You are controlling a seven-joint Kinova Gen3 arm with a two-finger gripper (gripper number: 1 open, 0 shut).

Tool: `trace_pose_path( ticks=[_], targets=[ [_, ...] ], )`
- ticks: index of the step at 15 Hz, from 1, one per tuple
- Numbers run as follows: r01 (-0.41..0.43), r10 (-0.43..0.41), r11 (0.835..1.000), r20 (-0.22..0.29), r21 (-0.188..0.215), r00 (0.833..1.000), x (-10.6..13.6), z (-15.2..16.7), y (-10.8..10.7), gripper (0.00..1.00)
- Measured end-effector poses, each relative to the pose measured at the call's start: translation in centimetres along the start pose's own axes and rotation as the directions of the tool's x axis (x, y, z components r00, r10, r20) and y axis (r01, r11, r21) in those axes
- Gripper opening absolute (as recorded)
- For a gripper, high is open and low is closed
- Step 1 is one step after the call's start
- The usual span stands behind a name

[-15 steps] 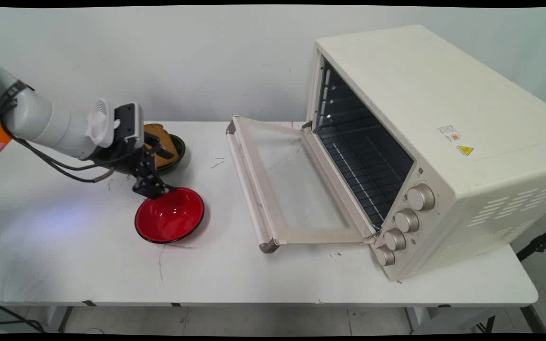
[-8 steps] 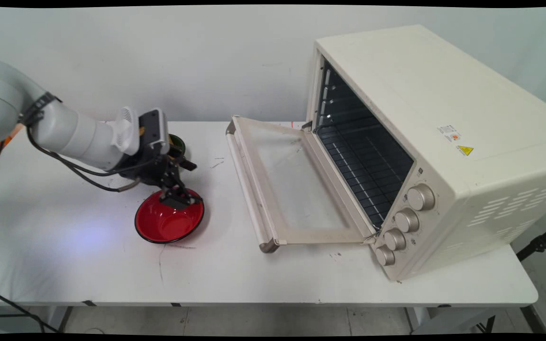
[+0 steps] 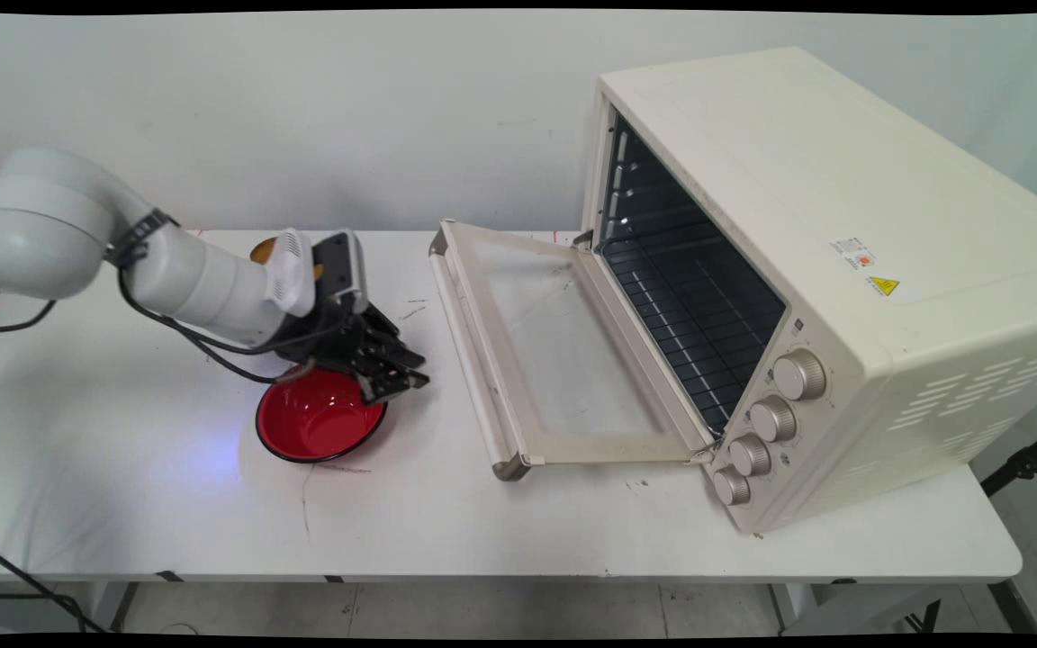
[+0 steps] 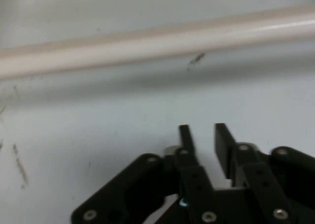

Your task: Close the oven

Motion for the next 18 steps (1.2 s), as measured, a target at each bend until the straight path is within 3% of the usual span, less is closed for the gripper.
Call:
trace_pose_path(
  ticks=[9,18],
  targets=[
    [0.009,-0.01,1.0,-0.035,-0.027,0.999,1.3,4.7,0.2,0.0],
    [0.036,-0.042,0.997,-0.102,-0.065,0.994,4.3,5.8,0.5,0.0]
  ],
)
